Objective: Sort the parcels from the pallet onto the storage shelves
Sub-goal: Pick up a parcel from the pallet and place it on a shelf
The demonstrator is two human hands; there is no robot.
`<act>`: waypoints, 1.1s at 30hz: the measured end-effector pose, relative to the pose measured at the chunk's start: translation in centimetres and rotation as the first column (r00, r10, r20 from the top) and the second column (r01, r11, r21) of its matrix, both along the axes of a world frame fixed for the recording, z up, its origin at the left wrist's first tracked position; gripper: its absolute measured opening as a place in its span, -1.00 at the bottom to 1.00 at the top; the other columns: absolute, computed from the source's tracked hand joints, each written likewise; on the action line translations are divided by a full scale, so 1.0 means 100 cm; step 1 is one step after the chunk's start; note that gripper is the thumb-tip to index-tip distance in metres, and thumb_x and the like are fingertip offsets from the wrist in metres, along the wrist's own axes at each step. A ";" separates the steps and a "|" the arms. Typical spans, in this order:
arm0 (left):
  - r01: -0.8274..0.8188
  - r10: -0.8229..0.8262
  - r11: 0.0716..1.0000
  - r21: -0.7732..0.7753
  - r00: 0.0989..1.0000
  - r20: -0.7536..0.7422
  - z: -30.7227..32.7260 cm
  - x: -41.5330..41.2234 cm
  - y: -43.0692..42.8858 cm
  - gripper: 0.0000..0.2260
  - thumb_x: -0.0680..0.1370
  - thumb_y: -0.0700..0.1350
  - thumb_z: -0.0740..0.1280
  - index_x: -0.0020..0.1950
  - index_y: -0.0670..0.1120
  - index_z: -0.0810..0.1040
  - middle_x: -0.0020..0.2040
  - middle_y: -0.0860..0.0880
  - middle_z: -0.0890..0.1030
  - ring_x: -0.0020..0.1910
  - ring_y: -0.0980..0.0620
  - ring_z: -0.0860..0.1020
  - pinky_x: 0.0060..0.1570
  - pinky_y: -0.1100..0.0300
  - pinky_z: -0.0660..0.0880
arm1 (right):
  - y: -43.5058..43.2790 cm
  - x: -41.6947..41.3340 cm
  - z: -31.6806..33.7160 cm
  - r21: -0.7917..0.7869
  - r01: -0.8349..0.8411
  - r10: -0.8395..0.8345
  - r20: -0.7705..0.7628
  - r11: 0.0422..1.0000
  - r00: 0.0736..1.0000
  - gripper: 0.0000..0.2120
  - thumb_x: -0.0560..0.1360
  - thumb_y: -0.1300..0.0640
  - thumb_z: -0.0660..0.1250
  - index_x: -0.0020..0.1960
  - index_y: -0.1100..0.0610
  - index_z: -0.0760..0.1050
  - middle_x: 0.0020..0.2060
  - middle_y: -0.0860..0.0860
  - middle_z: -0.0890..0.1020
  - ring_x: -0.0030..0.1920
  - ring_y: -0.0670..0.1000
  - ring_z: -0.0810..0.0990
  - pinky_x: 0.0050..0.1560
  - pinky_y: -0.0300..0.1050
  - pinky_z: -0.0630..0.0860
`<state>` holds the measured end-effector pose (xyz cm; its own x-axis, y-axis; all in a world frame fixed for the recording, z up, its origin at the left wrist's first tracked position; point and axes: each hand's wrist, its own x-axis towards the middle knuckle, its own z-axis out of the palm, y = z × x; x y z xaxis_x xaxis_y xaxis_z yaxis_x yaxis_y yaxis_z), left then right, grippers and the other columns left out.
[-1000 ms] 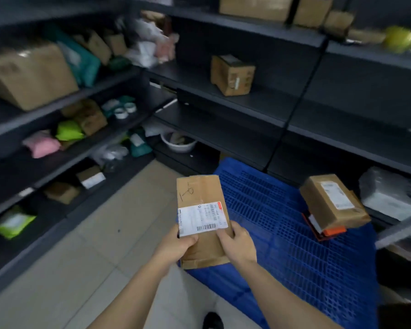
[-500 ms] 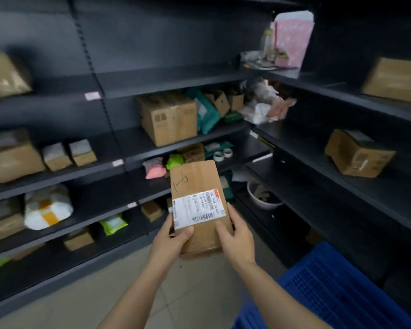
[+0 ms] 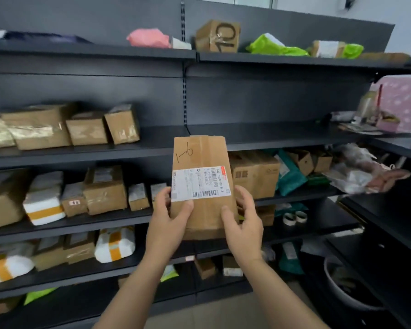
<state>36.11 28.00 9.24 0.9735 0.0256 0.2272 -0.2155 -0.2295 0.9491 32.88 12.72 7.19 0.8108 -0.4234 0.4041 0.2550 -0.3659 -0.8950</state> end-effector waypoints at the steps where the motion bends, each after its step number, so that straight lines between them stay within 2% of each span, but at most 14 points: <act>1: -0.005 0.005 1.000 -0.002 1.000 0.010 0.008 0.015 0.008 -0.58 0.56 0.08 0.31 0.38 0.19 0.27 0.15 0.19 0.45 0.09 0.16 0.47 0.05 0.07 0.51 | 0.007 0.016 0.007 -0.015 -0.009 0.009 0.024 1.000 1.000 -0.60 0.54 0.05 0.32 0.32 -0.24 0.36 0.10 -0.26 0.55 0.06 -0.26 0.52 0.04 -0.21 0.54; 3: 0.003 -0.003 1.000 -0.009 1.000 0.027 0.021 0.045 0.022 -0.55 0.56 0.08 0.32 0.42 0.20 0.30 0.19 0.18 0.47 0.12 0.16 0.48 0.10 0.05 0.51 | 0.018 0.048 0.021 -0.026 -0.036 0.037 0.056 0.999 0.998 -0.65 0.55 0.01 0.31 0.24 -0.35 0.39 0.07 -0.35 0.56 0.11 -0.24 0.52 0.07 -0.05 0.59; 5: 0.018 -0.019 1.000 0.017 0.999 0.047 0.030 0.072 0.034 -0.53 0.50 0.16 0.34 0.39 0.24 0.35 0.21 0.15 0.50 0.16 0.14 0.50 0.16 -0.01 0.52 | 0.025 0.077 0.032 -0.036 -0.074 0.076 0.064 0.997 0.995 -0.66 0.54 -0.02 0.30 0.22 -0.38 0.39 0.04 -0.43 0.54 0.12 -0.27 0.51 0.10 0.02 0.60; 9: 0.044 -0.045 0.999 0.024 0.998 0.053 0.047 0.124 0.047 -0.43 0.30 0.31 0.36 0.30 0.37 0.37 0.21 0.08 0.52 0.15 0.12 0.52 0.15 0.00 0.54 | 0.032 0.138 0.053 -0.070 -0.198 0.204 0.096 0.978 0.974 -0.57 0.44 -0.19 0.34 0.26 -0.43 0.33 0.07 -0.47 0.52 0.18 -0.25 0.49 0.17 -0.04 0.56; 12: 0.093 -0.094 0.996 0.012 0.993 0.075 0.061 0.163 0.051 -0.60 0.42 0.13 0.47 0.12 0.43 0.37 0.19 0.12 0.53 0.13 0.18 0.52 0.03 0.23 0.51 | 0.031 0.185 0.068 -0.103 -0.326 0.334 0.072 0.940 0.940 -0.50 0.40 -0.14 0.44 0.23 -0.43 0.30 0.06 -0.50 0.51 0.17 -0.31 0.49 0.13 -0.22 0.52; 14: 0.126 -0.129 0.991 0.036 0.988 0.087 0.067 0.192 0.055 -0.55 0.43 0.02 0.49 0.09 0.42 0.33 0.18 0.18 0.52 0.12 0.23 0.51 -0.04 0.33 0.45 | 0.029 0.218 0.075 -0.143 -0.397 0.408 0.055 0.907 0.911 -0.45 0.42 -0.04 0.50 0.24 -0.40 0.29 0.05 -0.53 0.50 0.16 -0.35 0.47 0.09 -0.33 0.50; 18: 0.109 -0.118 0.990 0.091 0.988 0.099 0.080 0.251 0.059 -0.44 0.40 -0.01 0.52 0.25 0.30 0.30 0.15 0.23 0.51 0.12 0.28 0.49 -0.05 0.43 0.42 | 0.025 0.291 0.081 -0.207 -0.455 0.471 0.036 0.866 0.881 -0.31 0.35 -0.09 0.53 0.38 -0.27 0.29 0.19 -0.27 0.55 0.22 -0.19 0.50 0.21 -0.12 0.51; 21: 0.067 -0.076 0.993 0.098 0.993 0.093 0.088 0.288 0.059 -0.51 0.42 -0.05 0.50 0.22 0.21 0.33 0.04 0.25 0.54 0.03 0.33 0.51 -0.14 0.52 0.44 | 0.026 0.336 0.088 -0.220 -0.472 0.483 -0.004 0.854 0.876 -0.32 0.36 -0.05 0.54 0.36 -0.29 0.28 0.11 -0.24 0.59 0.11 -0.17 0.56 0.05 -0.20 0.53; 23: 0.020 -0.027 0.995 0.097 0.997 0.075 0.091 0.310 0.061 -0.56 0.42 0.00 0.50 0.20 0.19 0.38 0.02 0.24 0.55 0.02 0.30 0.52 -0.03 0.43 0.47 | 0.029 0.361 0.093 -0.218 -0.472 0.474 -0.046 0.854 0.879 -0.32 0.37 -0.07 0.53 0.39 -0.26 0.29 0.06 -0.26 0.59 0.07 -0.16 0.58 0.00 -0.21 0.53; 24: -0.005 -0.001 0.995 0.099 0.998 0.066 0.091 0.321 0.063 -0.57 0.42 0.02 0.49 0.23 0.14 0.42 0.02 0.22 0.57 0.05 0.25 0.54 0.02 0.35 0.48 | 0.031 0.373 0.095 -0.207 -0.472 0.470 -0.065 0.857 0.880 -0.31 0.37 -0.07 0.53 0.41 -0.21 0.30 0.07 -0.26 0.58 0.10 -0.17 0.57 0.06 -0.20 0.53; 26: -0.079 0.070 0.990 0.117 0.995 0.078 0.091 0.339 0.065 -0.59 0.45 0.02 0.47 0.25 0.04 0.48 -0.01 0.19 0.57 0.06 0.14 0.56 -0.04 0.33 0.48 | 0.035 0.396 0.095 -0.199 -0.478 0.466 -0.106 0.856 0.879 -0.33 0.39 -0.04 0.53 0.42 -0.16 0.33 0.06 -0.24 0.59 0.14 -0.16 0.56 0.17 -0.18 0.52; 28: -0.150 0.129 0.970 0.191 0.985 0.118 0.091 0.354 0.066 -0.58 0.49 -0.02 0.44 0.31 -0.05 0.49 -0.01 0.14 0.57 -0.02 0.16 0.55 -0.11 0.38 0.43 | 0.040 0.416 0.095 -0.212 -0.480 0.454 -0.160 0.852 0.877 -0.40 0.42 0.00 0.51 0.39 -0.16 0.35 0.02 -0.23 0.58 0.11 -0.14 0.56 0.18 -0.18 0.52; 29: -0.176 0.148 0.953 0.248 0.981 0.128 0.090 0.362 0.067 -0.56 0.50 -0.02 0.43 0.34 -0.09 0.48 0.04 0.09 0.56 -0.03 0.16 0.52 -0.08 0.37 0.42 | 0.042 0.424 0.095 -0.223 -0.475 0.440 -0.190 0.851 0.878 -0.42 0.43 0.01 0.50 0.39 -0.12 0.37 0.04 -0.20 0.60 0.11 -0.12 0.57 0.19 -0.14 0.53; 33: -0.229 0.175 0.830 0.508 0.973 0.152 0.079 0.392 0.074 -0.57 0.48 0.04 0.45 0.28 -0.12 0.55 0.18 -0.08 0.55 0.14 0.00 0.52 0.02 0.27 0.40 | 0.047 0.451 0.085 -0.281 -0.476 0.398 -0.294 0.833 0.869 -0.45 0.45 0.05 0.47 0.40 0.01 0.41 0.12 -0.05 0.62 0.13 -0.03 0.59 0.22 -0.02 0.54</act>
